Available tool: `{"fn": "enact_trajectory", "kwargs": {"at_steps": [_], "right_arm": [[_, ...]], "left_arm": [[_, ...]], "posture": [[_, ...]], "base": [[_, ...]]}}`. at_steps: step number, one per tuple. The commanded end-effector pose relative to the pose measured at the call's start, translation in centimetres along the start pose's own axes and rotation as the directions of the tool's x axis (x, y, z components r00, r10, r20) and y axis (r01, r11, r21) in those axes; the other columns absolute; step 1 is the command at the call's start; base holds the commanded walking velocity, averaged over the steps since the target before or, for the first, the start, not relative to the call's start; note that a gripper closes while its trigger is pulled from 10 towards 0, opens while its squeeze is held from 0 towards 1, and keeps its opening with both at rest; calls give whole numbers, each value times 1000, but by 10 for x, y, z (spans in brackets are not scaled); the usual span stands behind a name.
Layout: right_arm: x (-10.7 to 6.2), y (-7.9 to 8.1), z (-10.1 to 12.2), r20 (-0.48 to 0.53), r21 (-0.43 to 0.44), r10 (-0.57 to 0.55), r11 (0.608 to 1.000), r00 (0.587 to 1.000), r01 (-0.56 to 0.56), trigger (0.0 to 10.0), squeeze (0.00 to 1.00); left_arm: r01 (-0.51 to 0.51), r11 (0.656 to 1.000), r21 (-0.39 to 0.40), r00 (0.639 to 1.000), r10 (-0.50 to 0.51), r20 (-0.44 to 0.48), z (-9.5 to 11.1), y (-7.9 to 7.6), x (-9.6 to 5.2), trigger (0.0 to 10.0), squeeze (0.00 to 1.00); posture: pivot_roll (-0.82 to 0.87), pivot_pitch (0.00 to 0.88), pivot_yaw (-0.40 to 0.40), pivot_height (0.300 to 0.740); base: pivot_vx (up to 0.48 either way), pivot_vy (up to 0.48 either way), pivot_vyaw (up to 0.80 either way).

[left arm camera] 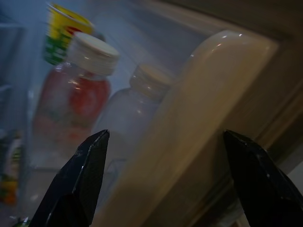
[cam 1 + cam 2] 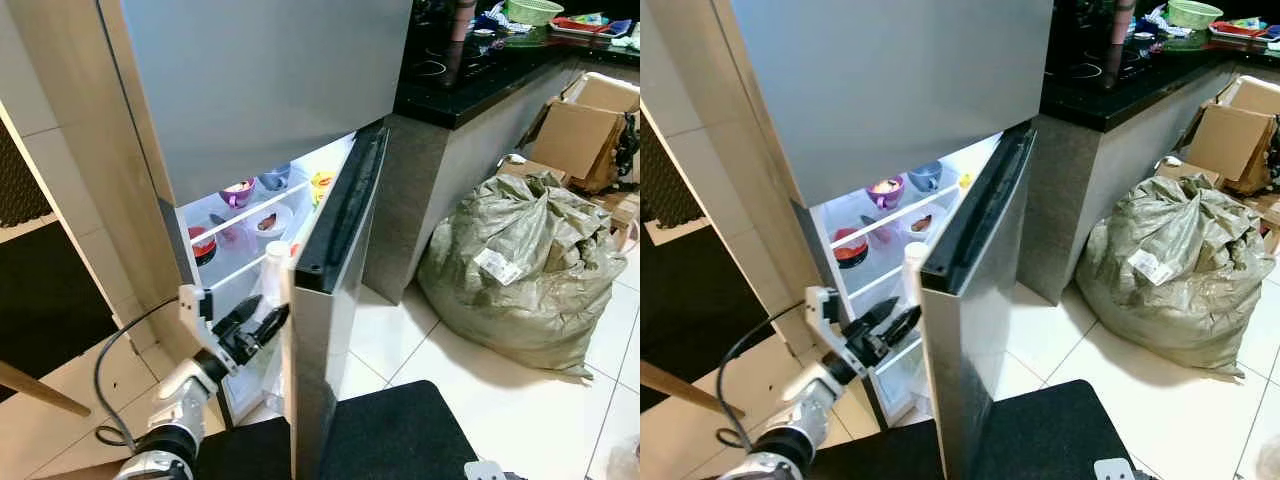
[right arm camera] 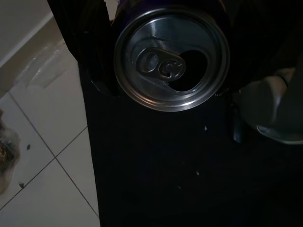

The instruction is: Restocking fridge

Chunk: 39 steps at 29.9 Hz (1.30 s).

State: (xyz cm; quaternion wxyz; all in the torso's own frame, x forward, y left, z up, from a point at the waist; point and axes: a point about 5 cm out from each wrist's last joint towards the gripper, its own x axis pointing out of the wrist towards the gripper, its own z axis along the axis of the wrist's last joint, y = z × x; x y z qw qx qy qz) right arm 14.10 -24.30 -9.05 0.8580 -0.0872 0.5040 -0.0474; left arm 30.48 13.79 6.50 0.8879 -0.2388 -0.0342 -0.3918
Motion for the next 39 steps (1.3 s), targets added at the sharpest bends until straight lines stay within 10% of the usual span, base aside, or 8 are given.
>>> {"fn": "enact_trajectory", "kwargs": {"at_steps": [1, 21, 39], "right_arm": [[-2, 1, -12, -46, 15, 6, 1000, 999, -6, 10000, 0], [-2, -1, -14, -65, 23, 0, 1000, 998, 2, 10000, 0], [-2, 3, -10, -31, 27, 18, 999, 999, -17, 10000, 0]], "left_arm": [[76, 997, 0, 997, -76, 5, -2, -12, 16, 10000, 0], [344, 925, -164, 935, -354, -32, -49, -82, 47, 10000, 0], [256, 953, -164, 960, -271, -75, -48, -61, 15, 10000, 0]], "posture": [[-63, 27, 3, 740], [-71, 25, 6, 740], [-59, 28, 6, 740]], "base": [[0, 0, -706], [0, 0, -726], [0, 0, -290]]}}
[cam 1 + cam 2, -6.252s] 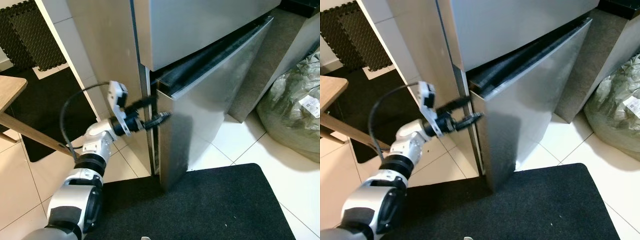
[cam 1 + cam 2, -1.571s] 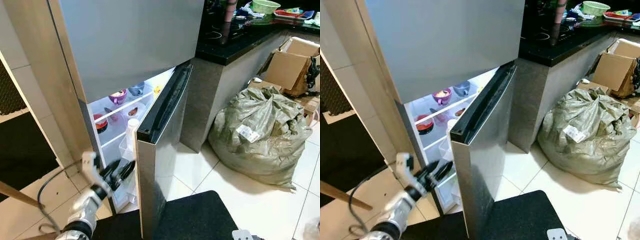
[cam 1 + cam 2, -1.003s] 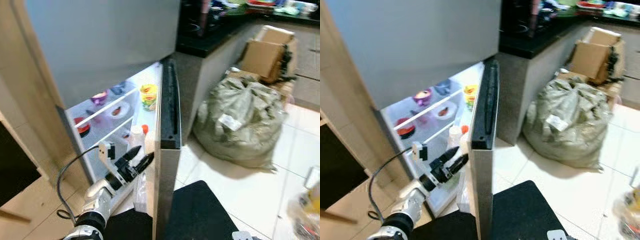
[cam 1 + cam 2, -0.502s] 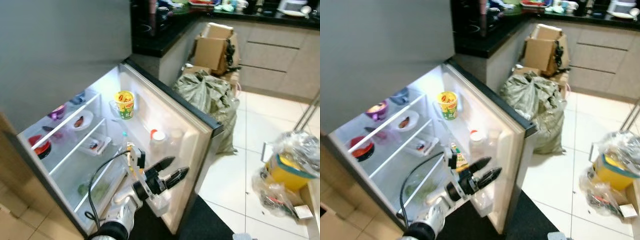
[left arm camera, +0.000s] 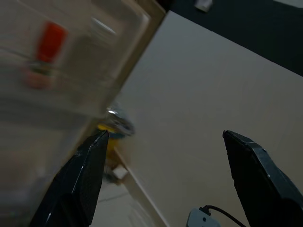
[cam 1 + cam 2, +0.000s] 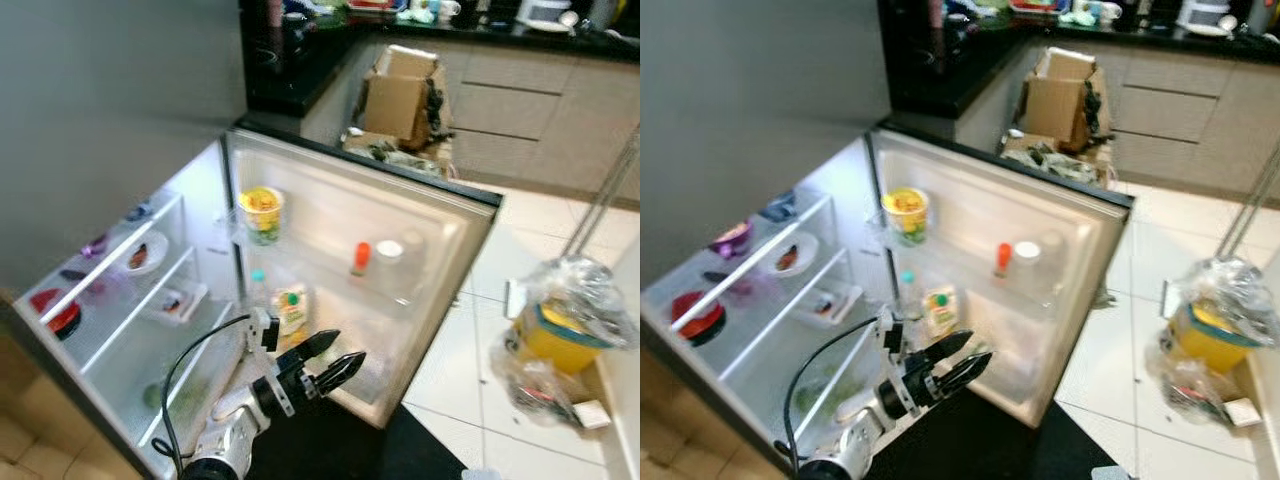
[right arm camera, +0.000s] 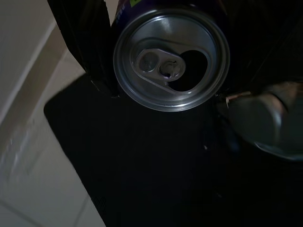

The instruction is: Restocking fridge

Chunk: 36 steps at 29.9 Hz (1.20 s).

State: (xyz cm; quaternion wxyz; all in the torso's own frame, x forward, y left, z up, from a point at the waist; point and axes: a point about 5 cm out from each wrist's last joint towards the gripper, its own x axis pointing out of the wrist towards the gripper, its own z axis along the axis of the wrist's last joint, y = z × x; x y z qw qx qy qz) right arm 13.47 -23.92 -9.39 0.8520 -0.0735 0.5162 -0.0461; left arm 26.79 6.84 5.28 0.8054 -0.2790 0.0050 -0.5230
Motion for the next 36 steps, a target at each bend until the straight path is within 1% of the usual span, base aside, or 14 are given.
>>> {"fn": "enact_trajectory", "kwargs": {"at_steps": [1, 7, 11, 13, 17, 19, 20, 22, 24, 26, 28, 30, 31, 36], "right_arm": [[-1, -1, -3, -3, 7, 0, 1000, 1000, 0, 10000, 0], [-1, -2, -2, 1, 3, 2, 1000, 1000, -2, 10000, 0], [-1, -2, -2, 4, 2, 3, 1000, 1000, -3, 10000, 0], [-1, -1, -2, 6, -4, 7, 1000, 1000, -7, 10000, 0], [-1, 0, -2, 6, -24, 15, 1000, 1000, -15, 10000, 0], [-1, 2, -2, 6, -53, 31, 998, 999, -31, 10000, 0], [-1, 2, -2, 6, -53, 31, 998, 999, -31, 10000, 0], [-1, 7, -2, 8, -81, 69, 994, 998, -68, 10000, 0], [-1, 10, -3, 4, -93, 103, 990, 995, -102, 10000, 0], [-1, 10, -3, 4, -93, 103, 990, 995, -102, 10000, 0], [-1, 12, -3, -2, -111, 123, 986, 992, -123, 10000, 0], [-1, 12, -3, -2, -111, 123, 986, 992, -123, 10000, 0], [-1, 11, -4, -7, -121, 112, 986, 994, -112, 10000, 0], [-1, 10, -5, -9, -114, 92, 989, 996, -93, 10000, 0]], "left_arm": [[-20, 1000, -3, 1000, 20, -4, -2, 0, -5, 10000, 0], [-134, 991, -12, 990, 133, -48, -11, 10, -22, 10000, 0], [-334, 942, -27, 933, 326, -152, -31, 21, -56, 10000, 0], [-456, 890, -15, 865, 439, -242, -44, 24, -81, 10000, 0], [-547, 837, -17, 799, 516, -308, -55, 24, -99, 10000, 0], [-633, 774, 14, 713, 590, -379, -65, 24, -118, 10000, 0], [-633, 774, 14, 713, 590, -379, -65, 24, -118, 10000, 0], [-708, 700, 95, 572, 646, -505, -82, 17, -146, 10000, 0], [-752, 647, 124, 485, 671, -561, -93, 9, -165, 10000, 0], [-752, 647, 124, 485, 671, -561, -93, 9, -165, 10000, 0], [-795, 593, 125, 419, 687, -594, -103, 0, -180, 10000, 0], [-795, 593, 125, 419, 687, -594, -103, 0, -180, 10000, 0], [-835, 536, 122, 353, 693, -628, -114, -10, -194, 10000, 0], [-871, 474, 125, 294, 709, -642, -121, -17, -205, 10000, 0]], "posture": [[-58, 27, 3, 740], [-60, 26, 2, 740], [-61, 24, 2, 740], [-59, 23, 4, 740], [-58, 23, 3, 740], [-58, 23, 3, 740], [-58, 23, 3, 740], [-55, 22, 3, 740], [-55, 22, 3, 740], [-55, 22, 3, 740], [-55, 22, 3, 740], [-55, 22, 3, 740], [-56, 17, 2, 740], [-56, 17, 2, 740]], "base": [[0, 0, 0], [0, 0, 0], [0, 0, 0], [0, 0, 0], [0, 0, 0], [0, 0, 0], [0, 0, 0], [0, 0, 0], [0, 0, 369], [0, 0, 738], [0, 0, 791], [0, 0, 781], [0, 0, 688], [0, 0, 138]]}}
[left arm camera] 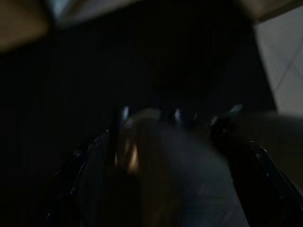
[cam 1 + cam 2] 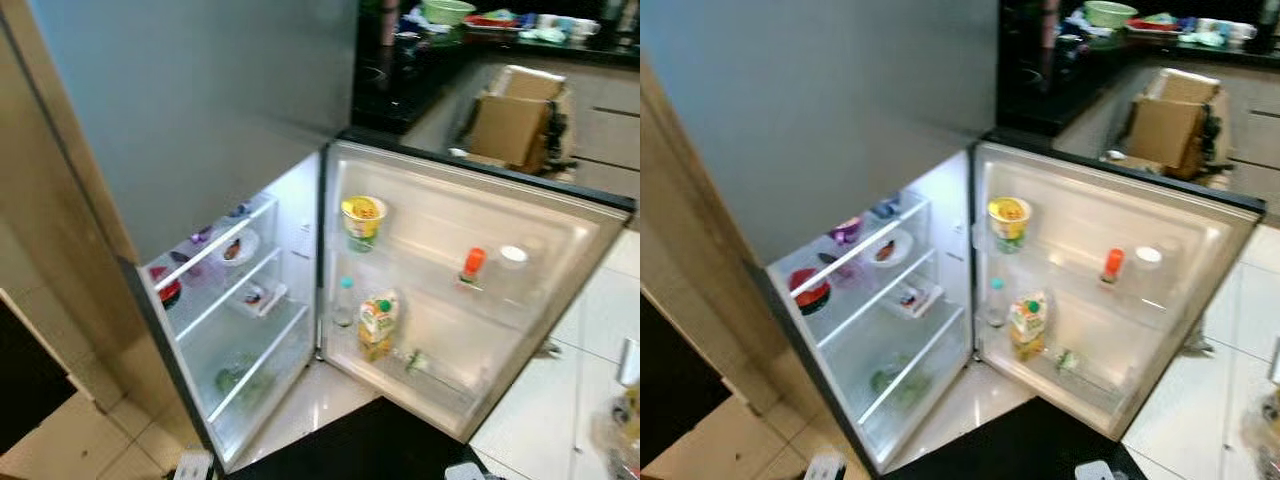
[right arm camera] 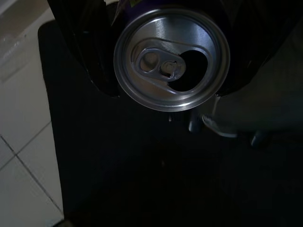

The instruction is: Restocking fridge

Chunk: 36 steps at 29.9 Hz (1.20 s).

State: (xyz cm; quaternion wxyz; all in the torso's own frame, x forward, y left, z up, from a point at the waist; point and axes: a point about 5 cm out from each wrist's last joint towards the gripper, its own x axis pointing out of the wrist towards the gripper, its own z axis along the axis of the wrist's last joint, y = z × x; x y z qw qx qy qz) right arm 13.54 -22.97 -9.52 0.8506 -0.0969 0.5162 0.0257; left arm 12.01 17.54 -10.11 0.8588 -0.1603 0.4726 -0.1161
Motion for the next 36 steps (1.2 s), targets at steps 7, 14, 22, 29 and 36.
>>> {"fn": "enact_trajectory", "kwargs": {"at_steps": [7, 14, 22, 29, 36], "right_arm": [[-1, 0, -7, -37, -12, -11, 1000, 999, 10, 10000, 0], [0, 0, -5, -33, 0, -18, 1000, 999, 18, 10000, 0], [-1, -1, -5, -27, 0, -28, 1000, 999, 28, 10000, 0], [0, -1, -3, -18, -4, -30, 1000, 999, 30, 10000, 0], [0, 3, -5, -39, -2, -15, 1000, 999, 15, 10000, 0]], "left_arm": [[-147, 986, -76, 988, 150, 40, 12, 22, -7, 10000, 0], [-149, 987, -58, 987, 151, 48, 20, 22, -5, 10000, 0], [-173, 980, -96, 982, 179, 57, 22, 22, -4, 10000, 0], [-164, 981, -106, 984, 170, 50, 22, 19, -2, 10000, 0], [-164, 981, -106, 984, 170, 50, 22, 18, 0, 10000, 0]], "posture": [[-50, 18, -1, 740], [-54, 10, 5, 740], [-57, 8, 4, 740], [-58, 10, 5, 740], [-56, 13, 6, 740]], "base": [[0, 0, -86], [0, 0, -757], [0, 0, -475], [0, 0, 0], [0, 0, -329]]}}
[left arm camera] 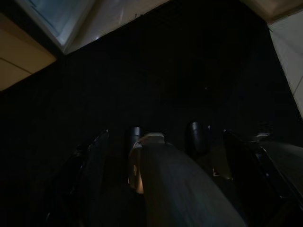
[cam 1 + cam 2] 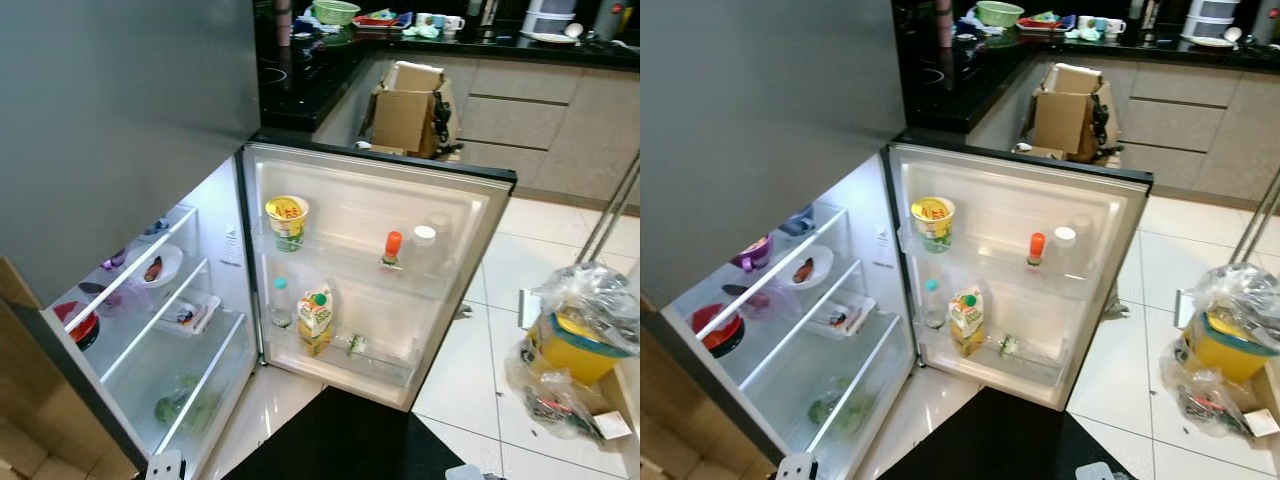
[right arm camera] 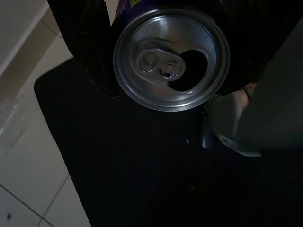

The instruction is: Restocking fridge

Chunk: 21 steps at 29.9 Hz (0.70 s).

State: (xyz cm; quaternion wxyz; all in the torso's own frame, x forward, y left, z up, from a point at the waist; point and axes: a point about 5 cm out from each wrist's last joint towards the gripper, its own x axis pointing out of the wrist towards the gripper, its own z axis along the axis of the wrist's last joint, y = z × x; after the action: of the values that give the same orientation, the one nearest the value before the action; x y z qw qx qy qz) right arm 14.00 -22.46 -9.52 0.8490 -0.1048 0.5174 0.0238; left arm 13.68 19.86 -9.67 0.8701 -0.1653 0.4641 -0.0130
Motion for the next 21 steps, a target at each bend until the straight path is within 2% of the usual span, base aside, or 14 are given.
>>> {"fn": "enact_trajectory", "kwargs": {"at_steps": [1, 21], "right_arm": [[-2, -1, -10, -35, 10, -4, 1000, 999, 4, 10000, 0], [-2, -2, -11, -40, 10, -7, 1000, 999, 7, 10000, 0]], "left_arm": [[5, 1000, -1, 1000, -5, -1, 1, -3, 2, 10000, 0], [6, 1000, 30, 1000, -6, -3, 4, -8, 4, 10000, 0]], "posture": [[-56, 13, 6, 740], [-56, 11, 6, 740]], "base": [[0, 0, -769], [0, 0, -770]]}}
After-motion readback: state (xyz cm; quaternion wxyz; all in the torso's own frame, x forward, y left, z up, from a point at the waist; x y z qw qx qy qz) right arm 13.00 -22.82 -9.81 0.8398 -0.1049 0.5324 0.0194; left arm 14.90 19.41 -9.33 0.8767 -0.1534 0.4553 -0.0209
